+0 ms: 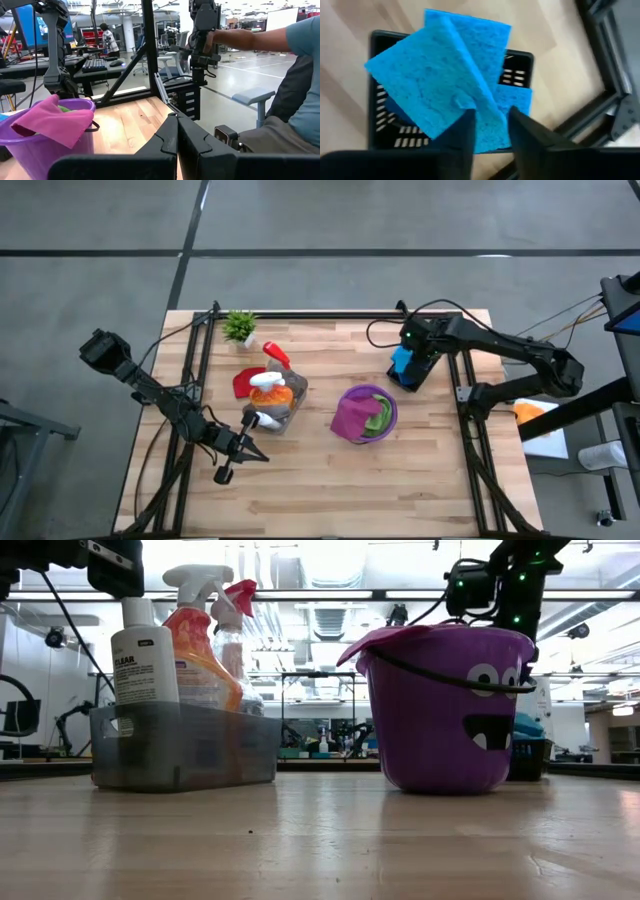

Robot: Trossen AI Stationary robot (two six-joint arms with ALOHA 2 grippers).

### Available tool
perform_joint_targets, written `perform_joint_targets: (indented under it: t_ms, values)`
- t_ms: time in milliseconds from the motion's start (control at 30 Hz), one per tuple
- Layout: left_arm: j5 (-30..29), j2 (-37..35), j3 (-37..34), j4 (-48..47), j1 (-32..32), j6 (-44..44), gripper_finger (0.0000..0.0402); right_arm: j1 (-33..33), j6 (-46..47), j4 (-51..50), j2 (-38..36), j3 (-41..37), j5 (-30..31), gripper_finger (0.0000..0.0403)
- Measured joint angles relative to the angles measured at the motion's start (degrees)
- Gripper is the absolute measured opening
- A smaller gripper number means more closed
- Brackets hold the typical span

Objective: Pick & Place Kitchen Items
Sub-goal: Put the blue sponge wipe into the black bin

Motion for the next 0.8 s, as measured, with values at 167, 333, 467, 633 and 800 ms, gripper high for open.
perform_joint_targets:
  t_ms: [167, 333, 467, 633, 800]
  values:
    - [0.0, 0.0, 0.0, -0.1, 0.0, 0.0, 0.0001, 0.0, 0.0, -0.1, -1.1, 0.0, 1.1, 0.0215]
    - [0.0, 0.0, 0.0, -0.2, 0.0, 0.1, 0.0001, 0.1, -0.1, -1.7, -3.3, 0.0, -0.3, 0.031]
    - [0.0, 0.0, 0.0, -0.3, 0.0, 0.2, 0.0001, 0.1, -0.3, -2.0, -5.9, 0.0, -4.2, 0.0336]
    - [0.0, 0.0, 0.0, -0.3, 0.0, 0.3, 0.0001, -1.8, -0.6, -2.6, -7.5, 0.1, -9.3, 0.0338]
    - [0.0, 0.0, 0.0, -0.2, 0.0, 0.3, 0.0001, -2.9, 0.9, -5.3, -6.6, 0.0, -6.1, 0.0338]
